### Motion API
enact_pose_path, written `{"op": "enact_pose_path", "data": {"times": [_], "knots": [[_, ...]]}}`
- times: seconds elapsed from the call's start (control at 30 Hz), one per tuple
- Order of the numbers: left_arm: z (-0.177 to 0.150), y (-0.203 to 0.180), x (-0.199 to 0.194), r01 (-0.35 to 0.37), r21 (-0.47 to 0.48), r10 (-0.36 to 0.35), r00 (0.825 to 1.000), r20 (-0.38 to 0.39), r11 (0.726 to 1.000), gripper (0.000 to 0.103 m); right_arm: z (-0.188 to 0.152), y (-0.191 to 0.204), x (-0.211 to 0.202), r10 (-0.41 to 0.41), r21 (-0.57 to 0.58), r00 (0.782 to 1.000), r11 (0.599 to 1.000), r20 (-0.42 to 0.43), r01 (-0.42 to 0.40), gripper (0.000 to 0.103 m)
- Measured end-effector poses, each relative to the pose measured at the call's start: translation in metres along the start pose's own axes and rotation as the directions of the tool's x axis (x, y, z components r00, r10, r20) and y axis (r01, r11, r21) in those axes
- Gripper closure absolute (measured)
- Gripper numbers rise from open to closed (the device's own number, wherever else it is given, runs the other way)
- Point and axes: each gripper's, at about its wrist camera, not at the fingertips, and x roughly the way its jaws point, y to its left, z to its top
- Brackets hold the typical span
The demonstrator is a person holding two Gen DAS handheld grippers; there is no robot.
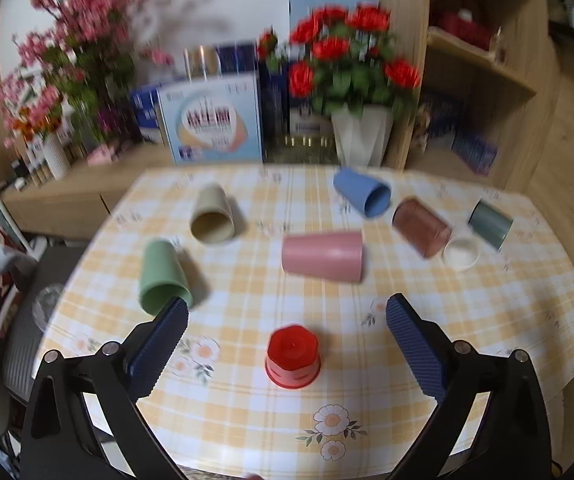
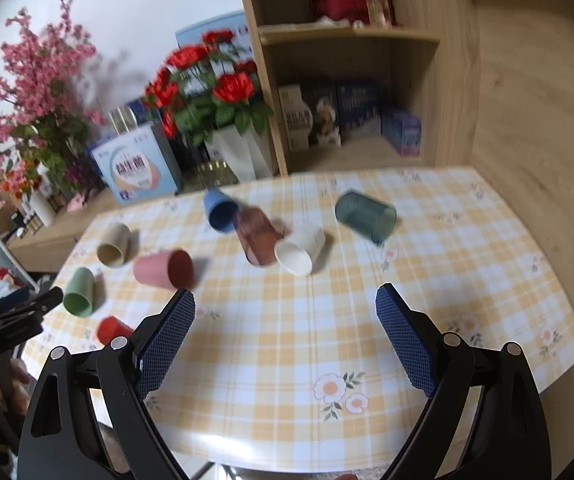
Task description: Flip cup upside down
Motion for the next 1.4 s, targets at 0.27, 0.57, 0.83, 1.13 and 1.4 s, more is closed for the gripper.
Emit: {"op": "enact_pose_path", "data": {"times": [0.27,0.57,0.83,1.13,1.4], "knots": [[0.011,0.001,-0.076,-0.029,0.006,0.028,0.988,0.151,1.000,0.006,0.002,0.019,-0.046,-0.020,-0.033,0.992,0.999,0.125,0.025,0.014],[-0.001,0.002,-0.103,-0.053,-0.028,0.057,0.981,0.186,0.998,0.006,-0.007,0.018,-0.057,-0.057,-0.011,0.984,0.998,0.171,0.060,0.014],[-0.006,0.005,-0.106,-0.080,-0.027,0.083,0.977,0.195,0.996,0.006,-0.008,0.021,-0.056,-0.056,-0.021,0.983,0.998,0.177,0.060,0.014],[-0.006,0.007,-0.108,-0.090,-0.029,0.094,0.975,0.201,0.996,0.006,-0.009,0.025,-0.055,-0.055,-0.037,0.982,0.997,0.179,0.063,0.014],[-0.006,0.008,-0.110,-0.085,-0.031,0.089,0.975,0.203,0.996,0.006,-0.009,0.024,-0.055,-0.060,-0.038,0.981,0.997,0.184,0.068,0.014]]}}
